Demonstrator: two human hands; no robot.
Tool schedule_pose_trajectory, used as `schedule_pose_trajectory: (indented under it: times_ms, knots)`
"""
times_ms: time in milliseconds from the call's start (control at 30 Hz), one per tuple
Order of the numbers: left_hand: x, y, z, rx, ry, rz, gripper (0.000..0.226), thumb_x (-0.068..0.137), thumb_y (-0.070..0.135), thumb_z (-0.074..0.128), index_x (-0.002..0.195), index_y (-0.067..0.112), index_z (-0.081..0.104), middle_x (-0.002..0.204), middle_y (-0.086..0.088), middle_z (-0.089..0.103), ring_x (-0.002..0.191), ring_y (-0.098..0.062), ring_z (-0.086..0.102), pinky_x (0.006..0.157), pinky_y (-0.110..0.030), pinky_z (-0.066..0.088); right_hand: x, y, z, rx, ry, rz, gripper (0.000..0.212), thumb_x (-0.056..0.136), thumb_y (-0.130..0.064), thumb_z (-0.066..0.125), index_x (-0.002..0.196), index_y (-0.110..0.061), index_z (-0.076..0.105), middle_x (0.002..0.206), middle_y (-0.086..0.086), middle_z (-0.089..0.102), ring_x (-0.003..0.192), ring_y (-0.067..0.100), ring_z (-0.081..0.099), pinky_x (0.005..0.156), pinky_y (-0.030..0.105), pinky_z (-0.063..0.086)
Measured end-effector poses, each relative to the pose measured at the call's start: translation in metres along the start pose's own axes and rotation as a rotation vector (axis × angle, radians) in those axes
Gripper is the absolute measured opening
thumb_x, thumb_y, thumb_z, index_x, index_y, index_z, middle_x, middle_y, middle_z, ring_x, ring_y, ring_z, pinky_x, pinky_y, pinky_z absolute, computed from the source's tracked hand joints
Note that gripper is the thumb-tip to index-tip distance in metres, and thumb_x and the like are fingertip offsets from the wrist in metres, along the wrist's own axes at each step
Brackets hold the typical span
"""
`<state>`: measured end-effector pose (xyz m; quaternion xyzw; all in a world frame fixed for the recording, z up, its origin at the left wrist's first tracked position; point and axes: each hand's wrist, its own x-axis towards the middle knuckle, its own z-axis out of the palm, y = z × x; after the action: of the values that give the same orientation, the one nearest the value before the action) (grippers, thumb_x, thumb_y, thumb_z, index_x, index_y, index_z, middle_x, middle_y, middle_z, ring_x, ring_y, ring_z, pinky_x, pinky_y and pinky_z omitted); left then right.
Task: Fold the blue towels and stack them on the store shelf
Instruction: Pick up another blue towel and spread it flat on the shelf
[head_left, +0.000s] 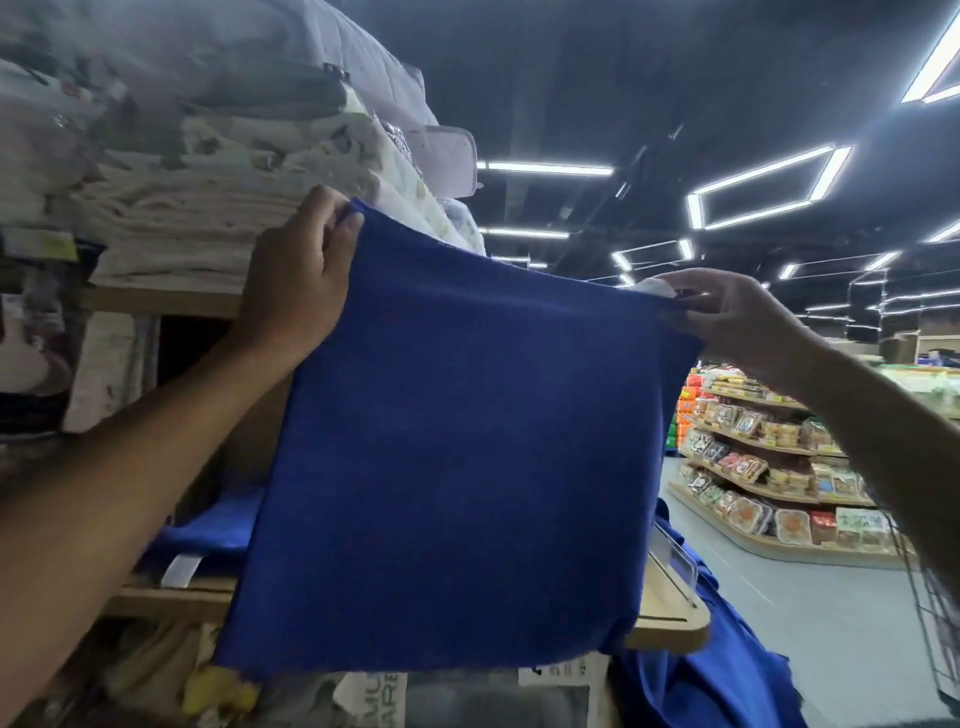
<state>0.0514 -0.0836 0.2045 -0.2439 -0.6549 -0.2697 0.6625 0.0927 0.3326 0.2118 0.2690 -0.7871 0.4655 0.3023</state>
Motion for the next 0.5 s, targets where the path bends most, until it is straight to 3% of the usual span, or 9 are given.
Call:
schedule_pose_trajectory:
  times_ms: [167, 267, 333, 400, 500]
  knots:
    - [-0.042, -0.001, -0.018, -0.079, 0.004, -0.091, 0.023, 0.107, 0.042, 0.039, 0.096, 0.026, 0.052, 0.068, 0.001, 0.054, 0.059, -0.014, 0.049, 0.054, -0.032, 0.034, -0.018, 0.014, 0.017, -0.001, 0.055, -0.01, 0.003, 0.088, -0.02, 0.076, 0.086, -0.017, 0.077, 0.079, 0.0, 0.077, 0.069, 0.013, 0.073, 0.058, 0.025, 0.059]
    - [-0.045, -0.007, -0.03, -0.159, 0.029, -0.163, 0.021, 0.106, 0.042, 0.042, 0.088, 0.034, 0.05, 0.065, 0.015, 0.054, 0.056, 0.002, 0.045, 0.053, -0.021, 0.032, -0.024, 0.009, 0.019, 0.194, 0.001, 0.03, 0.025, 0.081, -0.036, 0.077, 0.092, -0.013, 0.078, 0.084, 0.002, 0.079, 0.071, 0.013, 0.073, 0.064, 0.026, 0.061]
    - [-0.044, -0.015, -0.034, -0.257, 0.039, -0.224, 0.022, 0.103, 0.043, 0.046, 0.083, 0.036, 0.051, 0.068, 0.016, 0.054, 0.06, 0.003, 0.045, 0.057, -0.027, 0.036, -0.026, 0.009, 0.017, 0.345, -0.118, 0.095, 0.028, 0.083, -0.042, 0.073, 0.092, -0.016, 0.081, 0.084, 0.0, 0.079, 0.07, 0.009, 0.073, 0.064, 0.022, 0.06]
    - [-0.053, -0.023, -0.031, -0.267, 0.024, -0.249, 0.022, 0.103, 0.041, 0.047, 0.083, 0.034, 0.051, 0.072, 0.013, 0.053, 0.065, 0.003, 0.046, 0.061, -0.03, 0.037, -0.025, 0.014, 0.02, 0.34, -0.234, 0.186, 0.026, 0.087, -0.037, 0.067, 0.093, -0.017, 0.082, 0.08, -0.001, 0.078, 0.066, 0.008, 0.073, 0.058, 0.019, 0.057]
    - [-0.085, -0.035, -0.014, -0.202, -0.067, -0.279, 0.018, 0.104, 0.037, 0.046, 0.086, 0.036, 0.051, 0.078, 0.011, 0.055, 0.073, 0.0, 0.05, 0.07, -0.026, 0.041, -0.026, 0.039, 0.029, 0.337, -0.28, 0.376, 0.024, 0.086, -0.021, 0.065, 0.103, -0.008, 0.077, 0.094, 0.005, 0.079, 0.08, 0.012, 0.075, 0.068, 0.02, 0.059]
